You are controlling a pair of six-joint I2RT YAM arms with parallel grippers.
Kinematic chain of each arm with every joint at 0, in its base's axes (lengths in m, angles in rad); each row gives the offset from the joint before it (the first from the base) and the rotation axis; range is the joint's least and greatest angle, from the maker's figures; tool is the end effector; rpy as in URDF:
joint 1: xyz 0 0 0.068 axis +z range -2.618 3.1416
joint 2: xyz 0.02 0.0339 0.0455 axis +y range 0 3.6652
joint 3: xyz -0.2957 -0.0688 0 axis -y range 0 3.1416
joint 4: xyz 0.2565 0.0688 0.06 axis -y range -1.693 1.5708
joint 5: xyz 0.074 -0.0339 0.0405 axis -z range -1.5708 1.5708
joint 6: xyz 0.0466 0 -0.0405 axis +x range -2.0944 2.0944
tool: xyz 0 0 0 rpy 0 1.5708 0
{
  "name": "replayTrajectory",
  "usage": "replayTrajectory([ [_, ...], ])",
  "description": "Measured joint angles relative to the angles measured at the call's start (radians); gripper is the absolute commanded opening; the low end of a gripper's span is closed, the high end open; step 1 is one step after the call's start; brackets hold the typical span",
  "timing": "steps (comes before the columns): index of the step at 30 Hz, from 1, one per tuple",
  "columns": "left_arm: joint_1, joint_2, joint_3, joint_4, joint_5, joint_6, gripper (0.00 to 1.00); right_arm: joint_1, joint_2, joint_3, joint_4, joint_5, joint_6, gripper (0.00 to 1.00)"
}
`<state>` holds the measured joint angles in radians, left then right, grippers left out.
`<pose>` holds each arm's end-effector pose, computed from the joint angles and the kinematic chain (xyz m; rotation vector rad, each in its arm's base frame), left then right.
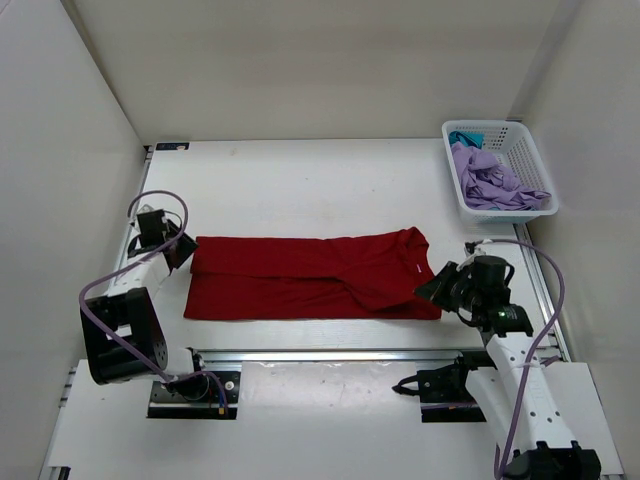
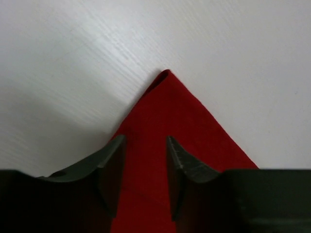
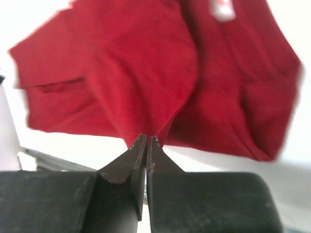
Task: Fold and stack the t-shirts
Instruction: Fold the other side of the tshirt into a rectangle
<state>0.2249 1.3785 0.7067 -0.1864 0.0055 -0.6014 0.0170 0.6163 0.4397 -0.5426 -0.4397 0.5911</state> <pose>0.2734 0.0623 0.1998 -0.9761 2.2328 -0.1763 0.1288 0.0220 0.2219 0.4332 2.3017 0.8132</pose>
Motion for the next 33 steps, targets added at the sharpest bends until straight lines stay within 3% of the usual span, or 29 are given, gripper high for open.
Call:
replayTrajectory([
  [7,0.043,-0.047,-0.051,0.004,0.028,-0.057,0.52,-0.034,0.035,-0.081,0.006,0.109,0.019,0.01],
  [11,-0.081,-0.153,-0.056,0.032,0.011,-0.058,0.5,-0.033,0.036,-0.081,0.034,0.168,0.019,0.18],
  [14,-0.207,-0.218,-0.057,0.059,0.01,-0.046,0.47,0.002,0.037,-0.075,0.026,0.21,0.013,0.2],
  [17,-0.294,-0.25,-0.066,0.071,0.02,-0.042,0.46,0.106,0.025,-0.019,-0.032,0.273,0.01,0.21],
  [20,-0.33,-0.274,-0.095,0.085,0.029,-0.045,0.45,0.206,0.024,0.075,-0.069,0.306,-0.005,0.01],
  [22,-0.356,-0.282,-0.108,0.087,0.028,-0.048,0.44,0.273,0.055,0.125,-0.06,0.306,-0.014,0.0],
  [28,-0.506,-0.265,-0.109,0.101,0.029,-0.042,0.41,0.713,0.338,0.139,0.054,0.352,-0.035,0.01],
  [30,-0.544,-0.262,-0.114,0.113,0.031,-0.042,0.41,0.778,0.458,0.147,0.08,0.338,-0.05,0.02],
  [33,-0.575,-0.253,-0.127,0.131,0.033,-0.043,0.41,0.8,0.579,0.163,0.119,0.348,-0.072,0.18],
])
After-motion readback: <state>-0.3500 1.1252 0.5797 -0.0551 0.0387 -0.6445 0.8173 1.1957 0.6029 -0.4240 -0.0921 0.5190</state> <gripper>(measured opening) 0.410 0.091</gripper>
